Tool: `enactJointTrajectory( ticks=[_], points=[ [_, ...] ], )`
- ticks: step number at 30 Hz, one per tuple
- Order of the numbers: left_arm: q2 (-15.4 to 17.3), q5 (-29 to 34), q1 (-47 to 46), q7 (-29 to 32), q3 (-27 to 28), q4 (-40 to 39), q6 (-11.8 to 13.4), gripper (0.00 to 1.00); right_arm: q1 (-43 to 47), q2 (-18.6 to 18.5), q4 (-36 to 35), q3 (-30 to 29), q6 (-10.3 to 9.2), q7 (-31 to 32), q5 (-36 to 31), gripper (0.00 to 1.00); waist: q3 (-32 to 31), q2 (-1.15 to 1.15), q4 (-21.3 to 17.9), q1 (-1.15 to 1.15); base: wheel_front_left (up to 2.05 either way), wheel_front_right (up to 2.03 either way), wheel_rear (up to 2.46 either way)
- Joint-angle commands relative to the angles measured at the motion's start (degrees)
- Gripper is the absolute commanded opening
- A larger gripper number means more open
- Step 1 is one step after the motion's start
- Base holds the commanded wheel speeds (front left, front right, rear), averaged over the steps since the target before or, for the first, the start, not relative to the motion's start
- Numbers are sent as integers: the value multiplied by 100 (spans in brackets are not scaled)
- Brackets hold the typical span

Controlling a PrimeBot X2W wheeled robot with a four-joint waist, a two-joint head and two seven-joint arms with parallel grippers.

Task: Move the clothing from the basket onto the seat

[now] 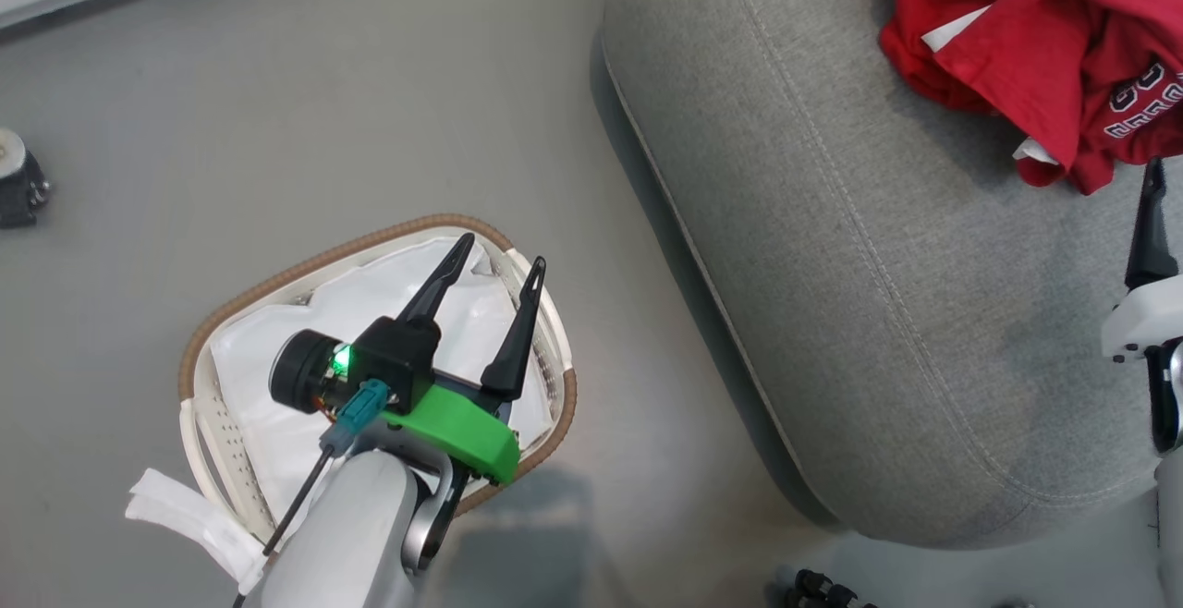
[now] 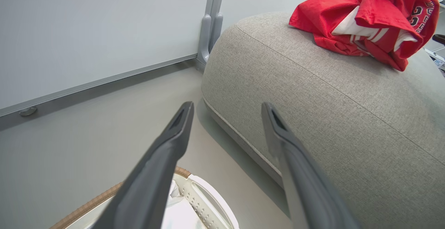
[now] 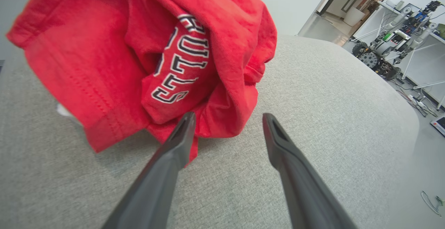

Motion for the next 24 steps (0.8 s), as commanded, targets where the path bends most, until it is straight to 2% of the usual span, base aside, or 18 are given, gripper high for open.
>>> enactJointTrajectory(
  ticks=[1,7,14,24],
  points=[
    [-21,3,142,4,83,10,-22,100,160,3,-91,98,-8,-12,95,100,-432,0,-37,0,0,0,0],
    [-116,254,454,4,475,34,82,100,451,156,-629,564,-8,-11,466,100,-818,0,224,0,0,0,0],
    [-246,444,761,5,1074,-28,282,100,585,548,-1083,1140,-8,-12,1011,100,-1171,0,754,0,0,0,0],
    [-304,654,1134,5,1930,19,507,100,712,841,-1056,1907,-8,-12,1107,100,-1506,0,1473,0,0,0,0]
  ],
)
